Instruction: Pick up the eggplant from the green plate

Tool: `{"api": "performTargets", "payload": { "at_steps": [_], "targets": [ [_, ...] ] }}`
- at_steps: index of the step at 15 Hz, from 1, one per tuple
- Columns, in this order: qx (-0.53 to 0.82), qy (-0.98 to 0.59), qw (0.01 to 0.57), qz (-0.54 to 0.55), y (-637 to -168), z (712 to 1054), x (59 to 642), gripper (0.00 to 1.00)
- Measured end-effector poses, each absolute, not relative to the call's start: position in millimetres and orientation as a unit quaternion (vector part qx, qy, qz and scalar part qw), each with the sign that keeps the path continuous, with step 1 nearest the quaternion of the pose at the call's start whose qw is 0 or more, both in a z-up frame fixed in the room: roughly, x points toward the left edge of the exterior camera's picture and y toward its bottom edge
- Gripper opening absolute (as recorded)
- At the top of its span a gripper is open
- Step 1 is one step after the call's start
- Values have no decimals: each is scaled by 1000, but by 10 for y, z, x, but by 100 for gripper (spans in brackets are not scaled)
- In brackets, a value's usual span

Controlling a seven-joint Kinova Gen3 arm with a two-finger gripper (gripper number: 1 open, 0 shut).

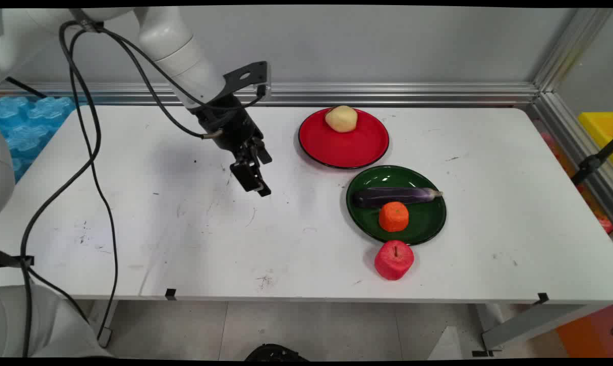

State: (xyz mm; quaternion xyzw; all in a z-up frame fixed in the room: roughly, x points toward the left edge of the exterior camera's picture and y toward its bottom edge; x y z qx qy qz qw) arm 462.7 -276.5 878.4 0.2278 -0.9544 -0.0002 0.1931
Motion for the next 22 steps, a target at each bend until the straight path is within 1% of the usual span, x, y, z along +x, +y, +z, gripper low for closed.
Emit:
{"api": "performTargets", "payload": {
  "at_steps": [6,12,22],
  "targets": [
    [223,-951,215,24,-2981,8733,4357,100],
    [217,-944,245,48,-3152,8576,3963,100],
    [192,-935,287,79,-3352,8013,3321,100]
  ]
}}
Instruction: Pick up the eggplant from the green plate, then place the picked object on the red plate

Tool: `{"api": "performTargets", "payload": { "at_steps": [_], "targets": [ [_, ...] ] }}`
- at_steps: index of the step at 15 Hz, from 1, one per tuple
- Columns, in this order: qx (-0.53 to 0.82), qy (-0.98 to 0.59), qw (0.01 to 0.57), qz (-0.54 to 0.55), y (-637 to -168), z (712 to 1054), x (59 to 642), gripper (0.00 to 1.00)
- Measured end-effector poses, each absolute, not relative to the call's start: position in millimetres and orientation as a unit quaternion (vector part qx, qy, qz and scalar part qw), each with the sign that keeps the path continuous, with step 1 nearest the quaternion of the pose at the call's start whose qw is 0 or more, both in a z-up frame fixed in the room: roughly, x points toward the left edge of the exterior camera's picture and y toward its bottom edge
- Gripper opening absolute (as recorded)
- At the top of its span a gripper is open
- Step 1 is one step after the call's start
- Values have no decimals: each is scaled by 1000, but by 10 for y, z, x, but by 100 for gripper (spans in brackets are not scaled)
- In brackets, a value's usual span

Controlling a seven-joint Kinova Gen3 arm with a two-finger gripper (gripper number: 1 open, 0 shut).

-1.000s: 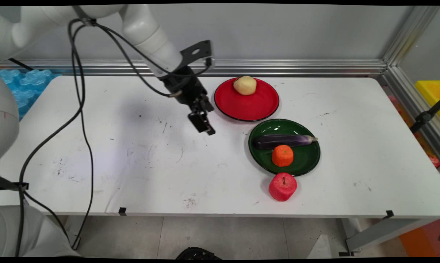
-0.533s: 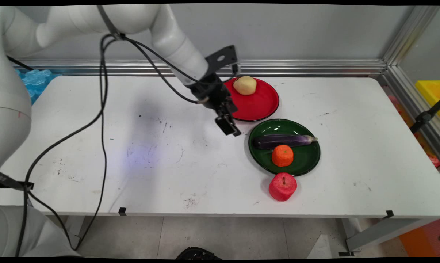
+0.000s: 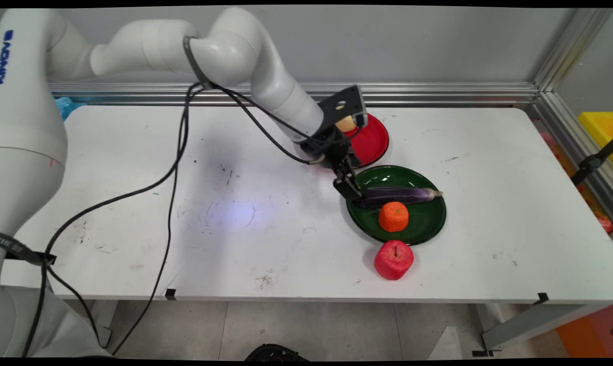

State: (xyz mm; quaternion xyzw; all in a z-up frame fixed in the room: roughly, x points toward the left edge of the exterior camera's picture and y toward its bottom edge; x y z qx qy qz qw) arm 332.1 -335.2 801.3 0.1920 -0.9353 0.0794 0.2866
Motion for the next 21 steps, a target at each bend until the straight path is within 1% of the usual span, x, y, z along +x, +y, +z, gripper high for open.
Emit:
{"api": "performTargets", "payload": {
  "at_steps": [5,14,15,21],
  "targets": [
    [184,-934,293,89,-3411,7801,3167,100],
    [175,-935,293,100,-3475,7558,3067,100],
    [173,-935,293,100,-3476,7538,3058,0],
    [167,-937,292,97,-3465,7473,3043,0]
  ]
}}
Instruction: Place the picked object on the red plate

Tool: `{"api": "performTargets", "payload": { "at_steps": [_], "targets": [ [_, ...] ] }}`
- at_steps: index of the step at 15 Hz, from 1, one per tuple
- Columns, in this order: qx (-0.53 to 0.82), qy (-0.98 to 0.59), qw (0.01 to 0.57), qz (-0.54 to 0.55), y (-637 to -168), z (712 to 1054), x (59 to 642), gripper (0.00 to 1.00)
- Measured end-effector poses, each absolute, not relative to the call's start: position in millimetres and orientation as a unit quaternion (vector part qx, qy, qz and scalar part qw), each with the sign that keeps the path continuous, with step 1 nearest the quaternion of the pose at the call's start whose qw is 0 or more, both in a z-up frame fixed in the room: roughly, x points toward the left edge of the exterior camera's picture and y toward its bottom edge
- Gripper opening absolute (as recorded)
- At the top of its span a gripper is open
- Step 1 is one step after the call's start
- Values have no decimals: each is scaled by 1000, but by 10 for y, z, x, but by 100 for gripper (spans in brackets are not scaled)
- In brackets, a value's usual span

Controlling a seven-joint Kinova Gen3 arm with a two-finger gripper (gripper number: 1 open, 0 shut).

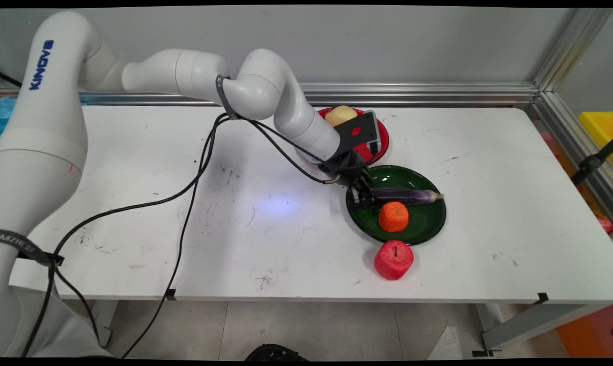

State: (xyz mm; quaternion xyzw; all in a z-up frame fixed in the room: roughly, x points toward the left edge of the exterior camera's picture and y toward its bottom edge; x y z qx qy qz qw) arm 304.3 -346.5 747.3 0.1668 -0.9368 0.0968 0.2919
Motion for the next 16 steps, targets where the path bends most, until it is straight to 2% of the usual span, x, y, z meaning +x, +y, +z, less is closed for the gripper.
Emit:
{"api": "performTargets", "payload": {
  "at_steps": [6,16],
  "targets": [
    [167,-936,294,99,-3539,7545,3054,0],
    [191,-928,291,134,-4083,7945,3365,0]
  ]
}}
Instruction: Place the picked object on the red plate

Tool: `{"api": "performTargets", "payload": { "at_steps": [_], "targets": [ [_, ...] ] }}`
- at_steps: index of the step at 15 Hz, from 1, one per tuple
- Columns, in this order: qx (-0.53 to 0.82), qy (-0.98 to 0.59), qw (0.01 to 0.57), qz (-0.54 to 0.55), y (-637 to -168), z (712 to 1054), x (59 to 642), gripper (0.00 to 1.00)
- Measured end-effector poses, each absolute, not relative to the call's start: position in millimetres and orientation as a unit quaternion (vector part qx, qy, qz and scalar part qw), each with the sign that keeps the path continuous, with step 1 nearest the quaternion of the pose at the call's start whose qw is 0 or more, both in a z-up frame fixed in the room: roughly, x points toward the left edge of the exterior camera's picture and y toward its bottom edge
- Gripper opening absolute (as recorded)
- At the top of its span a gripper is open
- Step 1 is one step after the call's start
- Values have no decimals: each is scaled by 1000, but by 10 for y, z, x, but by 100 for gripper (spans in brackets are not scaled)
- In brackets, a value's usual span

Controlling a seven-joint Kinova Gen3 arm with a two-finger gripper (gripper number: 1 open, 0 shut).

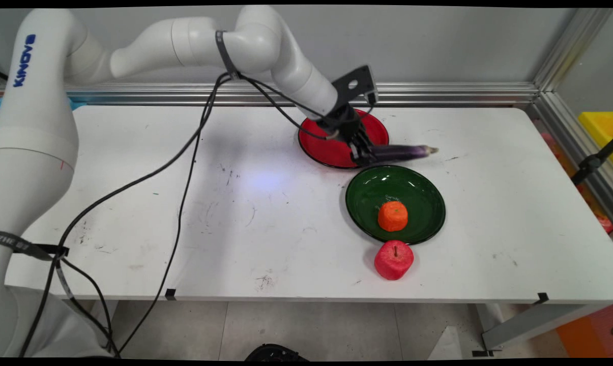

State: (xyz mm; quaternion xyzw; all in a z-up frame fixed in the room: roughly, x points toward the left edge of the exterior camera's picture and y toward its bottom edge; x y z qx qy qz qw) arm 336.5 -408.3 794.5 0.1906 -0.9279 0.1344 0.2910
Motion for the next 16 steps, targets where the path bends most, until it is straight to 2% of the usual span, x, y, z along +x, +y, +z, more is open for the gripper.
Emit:
{"api": "performTargets", "payload": {
  "at_steps": [8,16],
  "targets": [
    [192,-934,257,157,-4466,7923,3888,0],
    [192,-942,228,152,-4598,7823,4233,0]
  ]
}}
